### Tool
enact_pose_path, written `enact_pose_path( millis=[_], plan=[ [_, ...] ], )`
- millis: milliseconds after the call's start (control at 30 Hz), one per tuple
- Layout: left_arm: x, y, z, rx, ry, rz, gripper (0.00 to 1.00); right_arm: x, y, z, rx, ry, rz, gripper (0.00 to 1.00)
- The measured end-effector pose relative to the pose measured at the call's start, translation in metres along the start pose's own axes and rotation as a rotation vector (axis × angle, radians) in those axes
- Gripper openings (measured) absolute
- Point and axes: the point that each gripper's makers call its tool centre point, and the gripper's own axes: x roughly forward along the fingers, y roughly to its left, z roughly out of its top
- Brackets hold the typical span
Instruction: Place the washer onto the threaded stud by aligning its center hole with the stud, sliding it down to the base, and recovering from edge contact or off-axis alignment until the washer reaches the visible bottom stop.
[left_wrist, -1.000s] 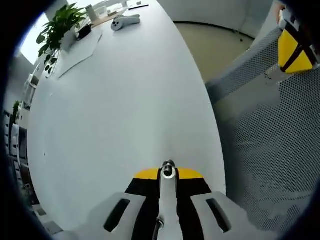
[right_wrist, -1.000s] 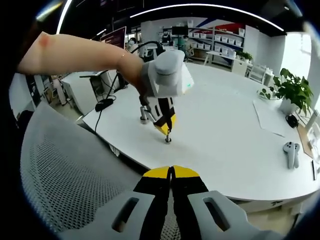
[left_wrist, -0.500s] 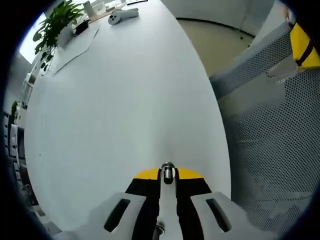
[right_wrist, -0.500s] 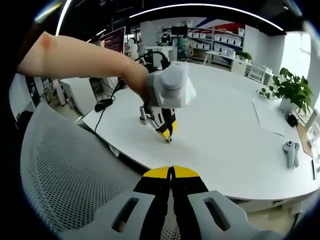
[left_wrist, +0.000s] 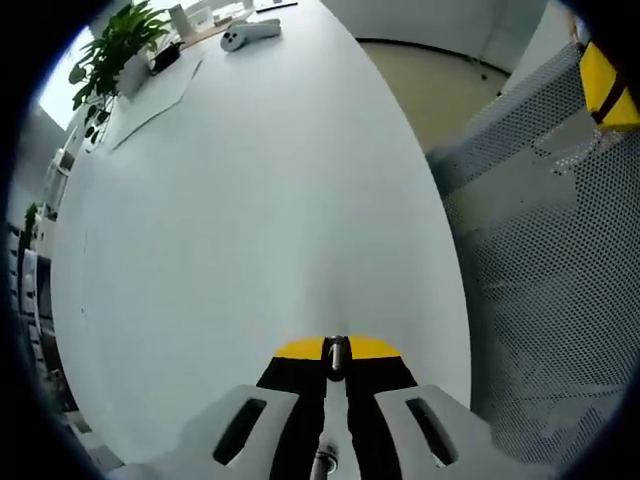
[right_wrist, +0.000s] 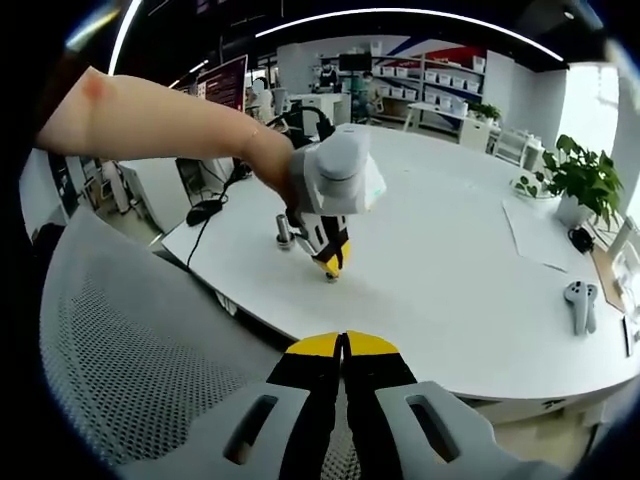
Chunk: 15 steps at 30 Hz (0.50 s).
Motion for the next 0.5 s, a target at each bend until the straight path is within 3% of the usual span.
enact_pose_path(
  millis=[233, 300, 500],
  plan=[
    [0.0008, -0.0017, 0.0, -0.007, -0.009, -0.006, 0.03, -0.0003, -0.0002, -0.0007, 0.003, 0.003, -0.003, 0.04],
    [0.001, -0.0057, -0.0032, -0.043, 0.003, -0.029, 0.04, -0.0002, -0.0003, -0.0008, 0.003, 0.002, -0.003, 0.04],
    [-0.0031, -0.0005, -0.0001, 0.032, -0.029, 0.014, 0.1, 0.0001, -0.0005, -0.0007, 0.004, 0.004, -0.005, 0.04]
  ],
)
